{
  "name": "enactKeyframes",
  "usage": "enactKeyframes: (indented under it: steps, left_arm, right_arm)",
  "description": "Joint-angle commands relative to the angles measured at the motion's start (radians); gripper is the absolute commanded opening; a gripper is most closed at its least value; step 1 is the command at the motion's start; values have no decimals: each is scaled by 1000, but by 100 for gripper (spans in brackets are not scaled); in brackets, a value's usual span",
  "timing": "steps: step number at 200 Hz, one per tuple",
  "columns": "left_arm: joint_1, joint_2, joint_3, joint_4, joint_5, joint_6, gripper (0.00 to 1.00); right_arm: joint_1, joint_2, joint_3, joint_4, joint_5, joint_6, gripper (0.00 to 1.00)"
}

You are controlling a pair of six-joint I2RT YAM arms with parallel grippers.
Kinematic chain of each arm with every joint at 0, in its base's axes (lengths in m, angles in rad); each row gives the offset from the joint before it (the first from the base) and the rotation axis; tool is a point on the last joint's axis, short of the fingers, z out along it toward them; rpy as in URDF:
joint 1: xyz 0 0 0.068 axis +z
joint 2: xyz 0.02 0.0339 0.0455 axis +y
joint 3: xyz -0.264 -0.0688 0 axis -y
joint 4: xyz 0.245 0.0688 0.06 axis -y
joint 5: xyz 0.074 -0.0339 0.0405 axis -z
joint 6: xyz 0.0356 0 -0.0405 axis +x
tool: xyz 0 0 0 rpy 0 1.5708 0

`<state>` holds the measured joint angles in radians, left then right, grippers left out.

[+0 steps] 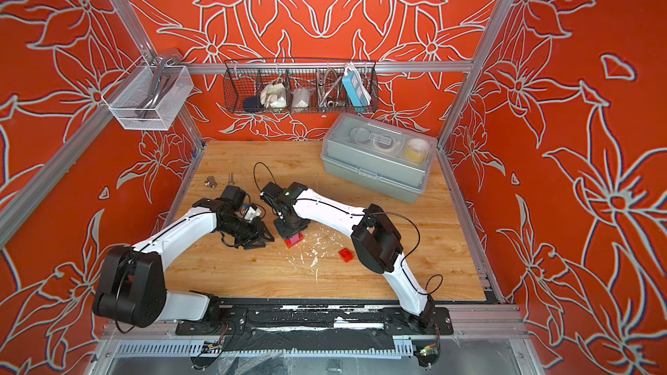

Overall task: Assemble the number 1 with lego
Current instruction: Assemble the lego brick with the lego brick.

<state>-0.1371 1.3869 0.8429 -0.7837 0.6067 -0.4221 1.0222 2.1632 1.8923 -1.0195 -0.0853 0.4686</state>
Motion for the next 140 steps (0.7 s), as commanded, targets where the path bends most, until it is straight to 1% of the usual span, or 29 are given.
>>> enactKeyframes:
  steps: [1,25,28,53,76,98,111,115,124,129,140]
  left_arm:
    - [5,-7,-15,-10,21,16,39]
    - [5,-6,-13,-11,30,18,40]
    - [5,-6,-13,-11,30,19,40]
    - [5,-19,-16,-5,30,16,40]
    - [5,-25,-16,-6,29,16,39]
    - [5,-33,-19,-6,26,17,39]
    - [5,-34,-19,-7,25,17,40]
    - [5,-35,-20,-8,25,19,40]
    - [5,-38,-22,-4,25,17,39]
    - [5,-38,-24,-1,24,14,39]
    - [5,-37,-24,0,22,13,40]
  right_arm:
    - [6,89,-61,-10,-16,55,21]
    - [3,106,-32,-36,7,123,21]
    - [3,108,-28,-65,12,132,21]
    - [0,96,-37,-84,59,245,21]
    - [-12,88,-72,-50,28,328,22]
    - [-11,95,-59,-13,13,354,25]
    - [-8,87,-46,-19,21,354,33]
    - [-7,81,-41,-21,28,350,38]
    - [-4,66,-25,-34,42,340,53]
    - [-2,55,-13,-36,47,332,58]
    - [5,27,16,-85,64,322,64]
